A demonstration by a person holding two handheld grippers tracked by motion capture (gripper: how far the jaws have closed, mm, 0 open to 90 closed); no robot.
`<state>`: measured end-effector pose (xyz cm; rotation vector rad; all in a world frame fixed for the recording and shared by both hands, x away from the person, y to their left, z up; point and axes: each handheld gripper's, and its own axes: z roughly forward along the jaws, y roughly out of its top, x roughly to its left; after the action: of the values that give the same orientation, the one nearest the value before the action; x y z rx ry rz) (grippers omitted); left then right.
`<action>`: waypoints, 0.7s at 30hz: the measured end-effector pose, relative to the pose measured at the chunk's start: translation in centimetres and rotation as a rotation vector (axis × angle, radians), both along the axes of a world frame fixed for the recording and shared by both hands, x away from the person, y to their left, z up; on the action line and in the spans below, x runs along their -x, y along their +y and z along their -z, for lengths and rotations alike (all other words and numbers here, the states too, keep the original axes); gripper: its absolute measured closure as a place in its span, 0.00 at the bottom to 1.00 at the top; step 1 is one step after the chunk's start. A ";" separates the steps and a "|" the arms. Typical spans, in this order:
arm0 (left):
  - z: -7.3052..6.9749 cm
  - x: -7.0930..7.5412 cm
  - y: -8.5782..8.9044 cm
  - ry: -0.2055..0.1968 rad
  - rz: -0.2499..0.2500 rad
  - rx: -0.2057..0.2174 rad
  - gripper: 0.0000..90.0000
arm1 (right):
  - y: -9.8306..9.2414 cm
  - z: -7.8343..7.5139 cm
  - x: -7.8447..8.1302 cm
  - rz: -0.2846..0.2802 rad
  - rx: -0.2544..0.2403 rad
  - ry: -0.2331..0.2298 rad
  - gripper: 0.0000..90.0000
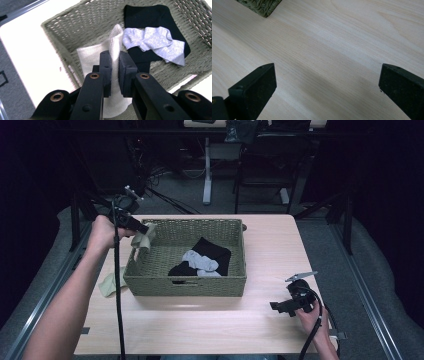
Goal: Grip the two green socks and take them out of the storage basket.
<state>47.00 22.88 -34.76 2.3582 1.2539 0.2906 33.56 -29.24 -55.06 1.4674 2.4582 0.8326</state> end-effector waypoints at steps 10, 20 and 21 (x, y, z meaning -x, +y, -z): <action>-0.8 1.8 4.4 -0.023 -0.080 -0.036 0.92 | 0.0 0.0 0.0 0.001 -0.003 0.006 0.00; -0.2 3.3 8.7 -0.024 -0.167 -0.043 0.92 | 0.1 0.0 0.0 0.003 0.011 -0.007 0.00; -0.1 3.5 9.0 -0.024 -0.175 -0.046 0.92 | 0.1 -0.1 0.0 0.003 0.012 -0.008 0.00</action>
<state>43.52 31.91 -34.71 2.2791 1.4592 0.4061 33.54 -29.10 -55.00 1.4601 2.4506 0.8199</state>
